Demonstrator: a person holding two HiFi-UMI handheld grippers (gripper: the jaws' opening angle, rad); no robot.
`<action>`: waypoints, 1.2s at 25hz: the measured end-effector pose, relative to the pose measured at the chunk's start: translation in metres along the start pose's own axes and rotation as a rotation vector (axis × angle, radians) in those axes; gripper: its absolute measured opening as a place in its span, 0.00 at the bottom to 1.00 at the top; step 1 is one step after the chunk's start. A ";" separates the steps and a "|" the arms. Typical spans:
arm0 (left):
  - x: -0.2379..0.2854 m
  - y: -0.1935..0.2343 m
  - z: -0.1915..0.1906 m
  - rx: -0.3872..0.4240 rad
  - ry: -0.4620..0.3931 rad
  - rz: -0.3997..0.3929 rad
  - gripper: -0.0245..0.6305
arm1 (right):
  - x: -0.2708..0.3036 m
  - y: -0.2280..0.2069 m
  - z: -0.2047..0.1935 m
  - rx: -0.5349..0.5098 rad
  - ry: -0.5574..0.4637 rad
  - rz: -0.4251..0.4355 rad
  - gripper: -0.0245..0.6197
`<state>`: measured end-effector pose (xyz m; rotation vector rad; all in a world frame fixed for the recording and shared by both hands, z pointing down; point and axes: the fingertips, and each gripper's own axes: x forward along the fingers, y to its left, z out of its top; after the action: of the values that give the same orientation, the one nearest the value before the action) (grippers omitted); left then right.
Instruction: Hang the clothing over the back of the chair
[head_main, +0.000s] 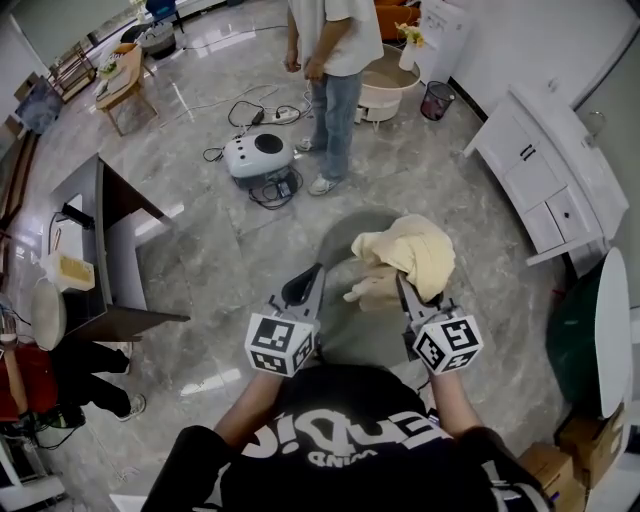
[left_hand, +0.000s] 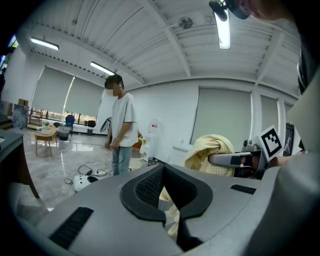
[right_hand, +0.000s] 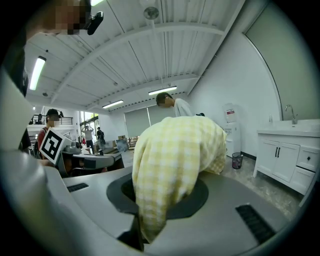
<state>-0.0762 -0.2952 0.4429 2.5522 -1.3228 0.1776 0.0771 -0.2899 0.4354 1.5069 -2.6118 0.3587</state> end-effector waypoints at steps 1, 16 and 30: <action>0.003 -0.001 0.000 0.002 0.001 -0.002 0.06 | 0.003 -0.002 0.005 -0.006 -0.004 0.005 0.15; 0.034 0.012 0.015 0.010 0.002 -0.010 0.06 | 0.060 -0.023 0.070 -0.080 -0.040 0.057 0.15; 0.053 0.037 0.009 -0.024 0.031 0.029 0.06 | 0.122 -0.052 0.051 -0.051 0.039 0.057 0.15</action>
<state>-0.0756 -0.3594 0.4529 2.5014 -1.3430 0.2042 0.0618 -0.4301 0.4191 1.3985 -2.6168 0.3213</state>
